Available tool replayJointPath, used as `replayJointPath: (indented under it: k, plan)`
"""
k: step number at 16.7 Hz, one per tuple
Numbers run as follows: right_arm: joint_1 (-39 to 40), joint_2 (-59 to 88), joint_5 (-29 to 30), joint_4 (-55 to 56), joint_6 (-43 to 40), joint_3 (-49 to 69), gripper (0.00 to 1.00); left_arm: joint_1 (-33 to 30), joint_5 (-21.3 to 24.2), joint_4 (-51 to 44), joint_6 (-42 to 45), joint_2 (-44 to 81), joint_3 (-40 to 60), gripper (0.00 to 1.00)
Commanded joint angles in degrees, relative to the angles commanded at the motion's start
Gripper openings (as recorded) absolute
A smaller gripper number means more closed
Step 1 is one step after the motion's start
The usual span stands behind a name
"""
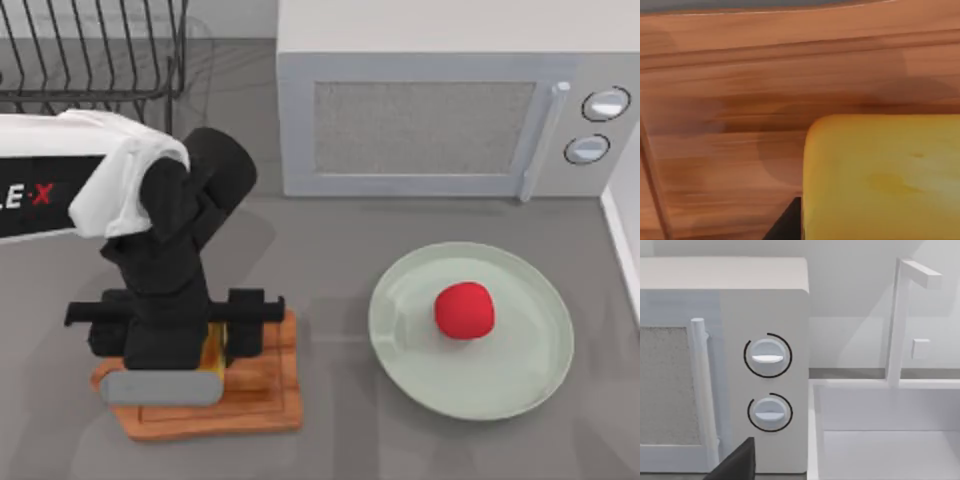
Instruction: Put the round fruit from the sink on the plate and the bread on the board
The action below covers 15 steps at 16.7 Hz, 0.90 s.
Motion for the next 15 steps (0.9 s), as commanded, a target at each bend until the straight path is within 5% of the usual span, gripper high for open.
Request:
replayJointPath:
  k: [10, 15]
  plan:
    - [0.00, 0.00, 0.00, 0.00, 0.00, 0.00, 1.00, 0.00, 0.00, 0.00, 0.00, 0.00, 0.00, 0.98]
    - [0.00, 0.00, 0.00, 0.00, 0.00, 0.00, 1.00, 0.00, 0.00, 0.00, 0.00, 0.00, 0.00, 1.00]
